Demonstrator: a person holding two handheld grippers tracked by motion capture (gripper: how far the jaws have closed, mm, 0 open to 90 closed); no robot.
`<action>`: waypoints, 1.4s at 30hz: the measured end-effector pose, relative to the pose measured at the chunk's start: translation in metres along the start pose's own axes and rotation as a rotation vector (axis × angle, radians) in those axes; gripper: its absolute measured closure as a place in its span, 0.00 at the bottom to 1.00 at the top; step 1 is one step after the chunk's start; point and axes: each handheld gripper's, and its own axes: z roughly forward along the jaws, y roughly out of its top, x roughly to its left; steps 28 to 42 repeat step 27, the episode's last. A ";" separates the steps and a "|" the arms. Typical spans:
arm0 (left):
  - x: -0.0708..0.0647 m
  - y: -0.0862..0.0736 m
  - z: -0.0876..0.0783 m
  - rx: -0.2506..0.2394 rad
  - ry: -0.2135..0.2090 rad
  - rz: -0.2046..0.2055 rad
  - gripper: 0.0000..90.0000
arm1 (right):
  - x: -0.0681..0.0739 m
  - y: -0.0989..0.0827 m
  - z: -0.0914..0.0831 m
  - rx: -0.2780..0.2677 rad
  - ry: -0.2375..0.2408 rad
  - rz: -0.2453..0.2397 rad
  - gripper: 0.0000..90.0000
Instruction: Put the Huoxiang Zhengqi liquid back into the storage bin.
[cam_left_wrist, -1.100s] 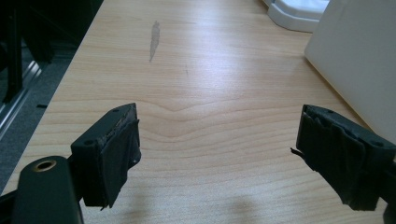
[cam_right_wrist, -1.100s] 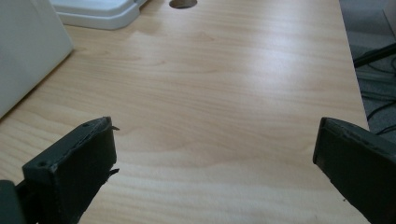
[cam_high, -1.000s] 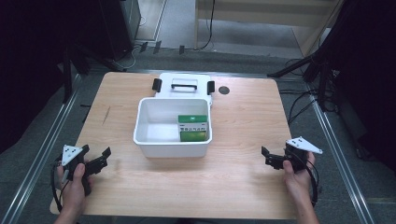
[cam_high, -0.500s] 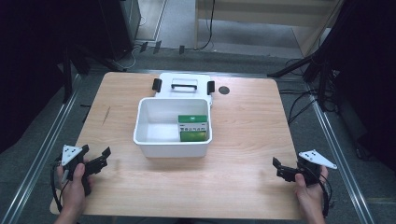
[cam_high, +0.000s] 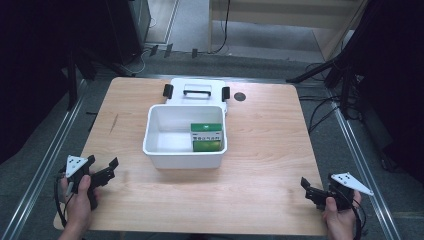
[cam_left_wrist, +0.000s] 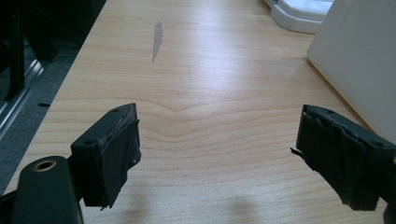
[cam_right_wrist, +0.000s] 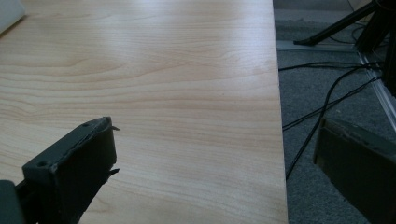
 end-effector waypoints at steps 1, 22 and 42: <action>0.000 0.000 0.000 0.000 0.000 0.000 0.16 | 0.000 -0.001 0.000 -0.002 0.001 0.008 0.00; -0.001 0.000 0.001 0.007 -0.003 0.007 0.16 | 0.000 -0.005 0.005 0.032 0.016 -0.007 0.00; -0.001 0.000 0.001 0.008 -0.002 0.008 0.16 | -0.002 -0.005 0.006 0.035 0.033 0.000 0.00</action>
